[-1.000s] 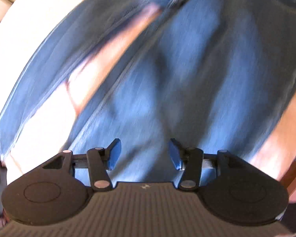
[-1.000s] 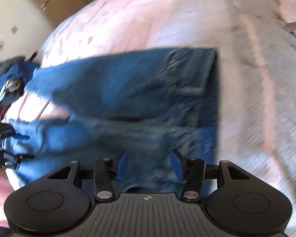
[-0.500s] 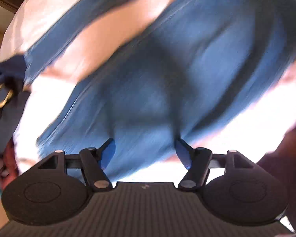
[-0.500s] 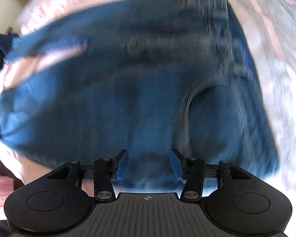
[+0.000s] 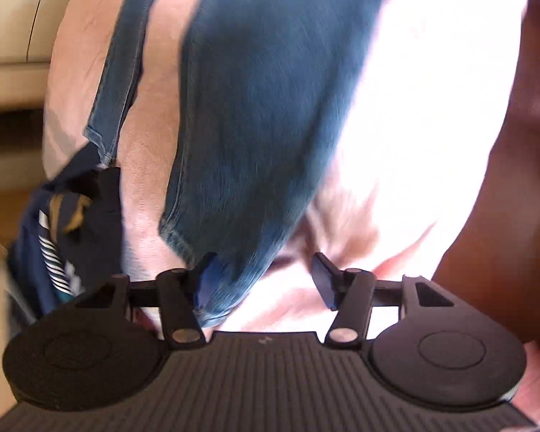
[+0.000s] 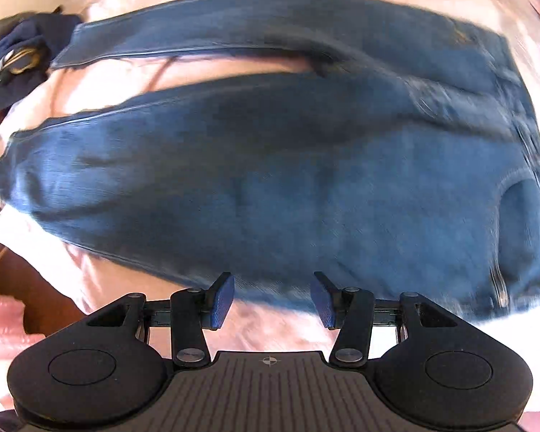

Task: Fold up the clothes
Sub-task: 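Lift and lay the jeans flat on the bed with both grippers, then open both grippers and pull back above the flat jeans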

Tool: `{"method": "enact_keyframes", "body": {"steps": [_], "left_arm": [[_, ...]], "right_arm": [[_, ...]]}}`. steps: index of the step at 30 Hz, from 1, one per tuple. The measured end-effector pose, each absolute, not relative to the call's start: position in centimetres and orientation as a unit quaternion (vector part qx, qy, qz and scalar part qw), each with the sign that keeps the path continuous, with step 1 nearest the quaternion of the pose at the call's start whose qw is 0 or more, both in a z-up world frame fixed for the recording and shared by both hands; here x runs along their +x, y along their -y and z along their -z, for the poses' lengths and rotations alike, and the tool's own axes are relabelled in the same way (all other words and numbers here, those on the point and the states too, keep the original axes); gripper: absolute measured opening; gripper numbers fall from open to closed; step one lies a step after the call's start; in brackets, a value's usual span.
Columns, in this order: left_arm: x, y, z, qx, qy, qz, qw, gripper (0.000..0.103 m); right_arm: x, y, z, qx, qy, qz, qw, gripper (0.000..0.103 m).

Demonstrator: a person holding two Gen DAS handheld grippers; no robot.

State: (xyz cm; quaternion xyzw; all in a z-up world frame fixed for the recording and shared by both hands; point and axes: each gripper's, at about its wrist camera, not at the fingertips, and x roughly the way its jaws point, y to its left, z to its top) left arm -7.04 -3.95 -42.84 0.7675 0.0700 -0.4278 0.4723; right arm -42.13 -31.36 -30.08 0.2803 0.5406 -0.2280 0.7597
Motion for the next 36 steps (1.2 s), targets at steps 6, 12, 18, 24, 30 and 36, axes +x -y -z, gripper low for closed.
{"method": "enact_keyframes", "body": {"steps": [6,12,18,24,30,36], "left_arm": [[-6.5,2.2,41.1,0.732,-0.112,0.392,0.546,0.002],[-5.3,3.5,42.0,0.726,-0.160,0.394,0.541,0.007],[-5.7,3.4,36.5,0.631,-0.294,0.378,0.610,0.039],[-9.3,2.5,31.1,0.496,-0.403,0.352,0.684,0.052],[-18.4,1.6,25.9,0.412,-0.416,0.353,0.730,0.074],[-26.3,1.4,22.1,0.363,-0.410,0.340,0.765,0.086]], "right_arm": [[-41.3,31.9,29.2,0.266,-0.545,0.228,0.762,0.051],[-43.0,32.4,27.9,0.295,-0.535,0.262,0.747,0.051],[-46.3,32.1,25.2,0.323,-0.509,0.306,0.736,0.051],[-49.5,32.0,22.9,0.340,-0.494,0.330,0.729,0.051],[-51.9,31.8,20.2,0.308,-0.494,0.309,0.753,0.054],[-55.4,30.9,17.2,0.222,-0.507,0.284,0.783,0.067]]}}
